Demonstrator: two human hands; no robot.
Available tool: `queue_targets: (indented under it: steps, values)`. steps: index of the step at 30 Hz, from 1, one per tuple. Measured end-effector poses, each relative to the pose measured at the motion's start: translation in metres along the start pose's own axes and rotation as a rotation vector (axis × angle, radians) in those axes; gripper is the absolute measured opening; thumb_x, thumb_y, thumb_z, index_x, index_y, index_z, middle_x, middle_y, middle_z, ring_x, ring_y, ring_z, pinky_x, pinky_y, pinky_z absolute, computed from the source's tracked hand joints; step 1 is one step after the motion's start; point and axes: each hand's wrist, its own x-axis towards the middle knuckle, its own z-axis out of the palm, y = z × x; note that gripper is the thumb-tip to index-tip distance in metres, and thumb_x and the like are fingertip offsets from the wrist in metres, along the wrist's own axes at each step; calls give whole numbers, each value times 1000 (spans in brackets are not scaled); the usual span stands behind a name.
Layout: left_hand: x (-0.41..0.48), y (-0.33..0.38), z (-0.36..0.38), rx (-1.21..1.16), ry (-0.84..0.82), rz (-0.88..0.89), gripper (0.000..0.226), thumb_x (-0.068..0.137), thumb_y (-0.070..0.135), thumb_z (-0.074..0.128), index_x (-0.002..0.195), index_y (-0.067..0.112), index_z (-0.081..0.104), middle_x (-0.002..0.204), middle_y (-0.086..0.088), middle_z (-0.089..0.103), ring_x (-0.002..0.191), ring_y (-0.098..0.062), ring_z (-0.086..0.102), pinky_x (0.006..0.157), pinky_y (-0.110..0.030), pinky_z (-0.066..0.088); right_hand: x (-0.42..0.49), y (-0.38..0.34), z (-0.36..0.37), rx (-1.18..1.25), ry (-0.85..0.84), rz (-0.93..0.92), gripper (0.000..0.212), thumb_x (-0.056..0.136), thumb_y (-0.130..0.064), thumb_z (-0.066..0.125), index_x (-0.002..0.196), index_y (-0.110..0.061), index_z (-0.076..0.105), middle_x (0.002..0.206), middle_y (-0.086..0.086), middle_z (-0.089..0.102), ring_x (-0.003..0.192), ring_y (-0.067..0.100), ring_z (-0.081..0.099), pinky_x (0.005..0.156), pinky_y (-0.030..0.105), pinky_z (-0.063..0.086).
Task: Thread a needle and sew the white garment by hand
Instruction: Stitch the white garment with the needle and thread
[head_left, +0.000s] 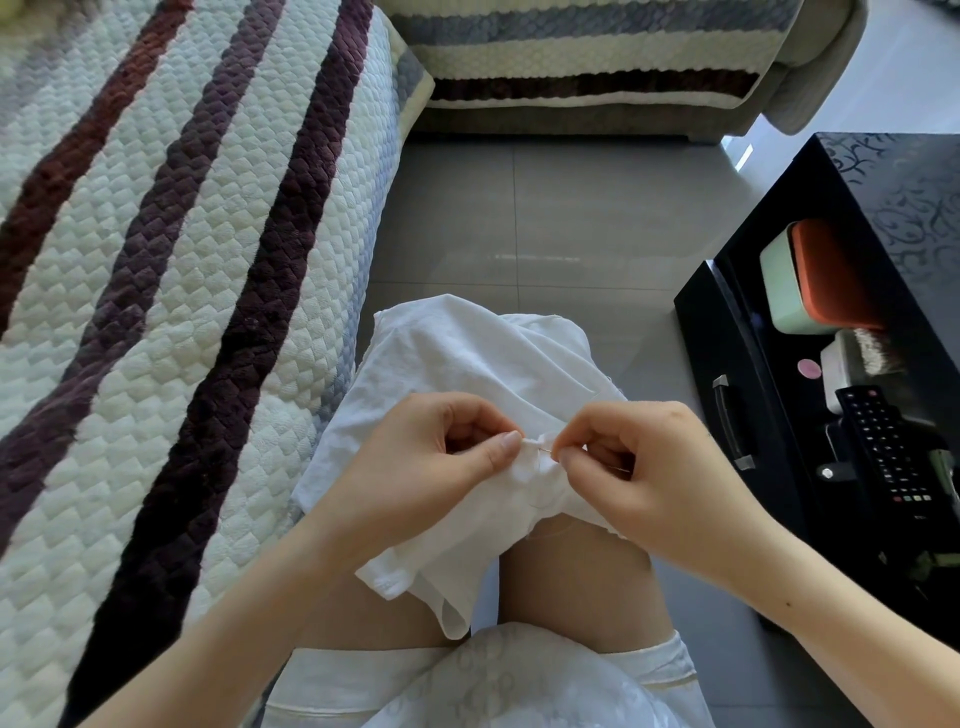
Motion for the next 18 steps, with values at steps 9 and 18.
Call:
queue_targets:
  steps: [9, 18]
  values:
    - [-1, 1, -1, -14, 13, 12, 7, 85, 16, 67, 81, 18, 72, 78, 2, 74, 74, -7, 69, 71, -19, 53, 6, 5, -8, 334, -100, 162, 19, 84, 2, 62, 69, -7, 70, 50, 16, 51, 47, 10, 37, 47, 16, 30]
    - [0, 2, -1, -67, -4, -40, 8, 85, 16, 68, 78, 19, 72, 77, 2, 74, 73, -7, 69, 69, -17, 53, 8, 4, -9, 522, -126, 251, 13, 82, -5, 67, 70, -7, 71, 59, 20, 59, 42, 1, 38, 44, 9, 29]
